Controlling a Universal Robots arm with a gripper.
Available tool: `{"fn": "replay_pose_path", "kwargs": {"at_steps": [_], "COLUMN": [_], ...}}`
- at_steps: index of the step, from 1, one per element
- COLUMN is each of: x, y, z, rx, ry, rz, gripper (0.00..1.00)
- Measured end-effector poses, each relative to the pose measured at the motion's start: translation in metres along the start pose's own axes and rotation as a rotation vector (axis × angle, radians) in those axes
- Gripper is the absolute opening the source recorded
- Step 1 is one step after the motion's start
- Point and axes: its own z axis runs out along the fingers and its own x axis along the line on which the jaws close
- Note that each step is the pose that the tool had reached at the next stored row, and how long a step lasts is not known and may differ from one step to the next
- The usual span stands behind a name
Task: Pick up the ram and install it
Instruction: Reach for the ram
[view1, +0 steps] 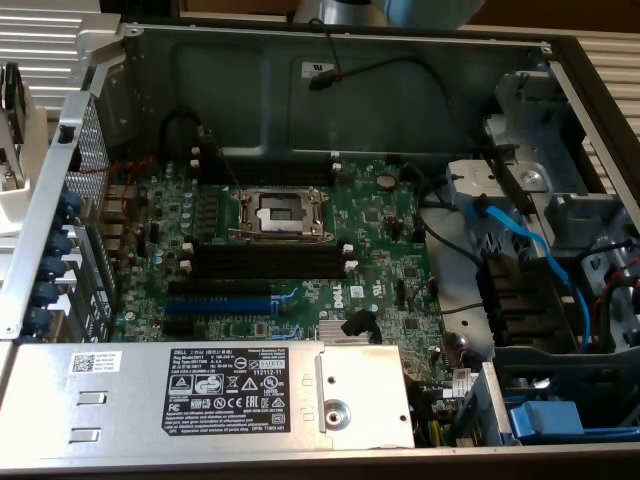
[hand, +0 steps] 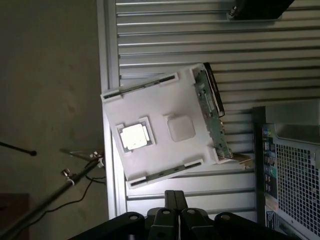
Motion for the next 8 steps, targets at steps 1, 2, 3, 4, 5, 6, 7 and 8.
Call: {"fn": "replay_pose_path", "kwargs": {"at_steps": [1, 2, 3, 4, 5, 6, 7, 8], "x": [0.004, 0.007, 0.011, 0.014, 0.018, 0.021, 0.025, 0.026], "y": [0.0011, 0.0021, 0.0031, 0.004, 0.0046, 0.0048, 0.0048, 0.0047], "z": [-0.0002, -0.0003, -0.0004, -0.0006, -0.0007, -0.0009, -0.0011, -0.001], "rx": [0.0, 0.0, -0.0001, 0.0, -0.0002, -0.0002, -0.0003, -0.0003], "ry": [-0.0002, -0.0003, -0.0006, -0.0008, -0.0016, -0.0026, -0.0034, -0.0038], "rz": [0.0, 0.0, 0.0, 0.0, 0.0, 0.0, 0.0, 0.0], "gripper": [0.1, 0.1, 0.1, 0.1, 0.1, 0.1, 0.1, 0.1]}}
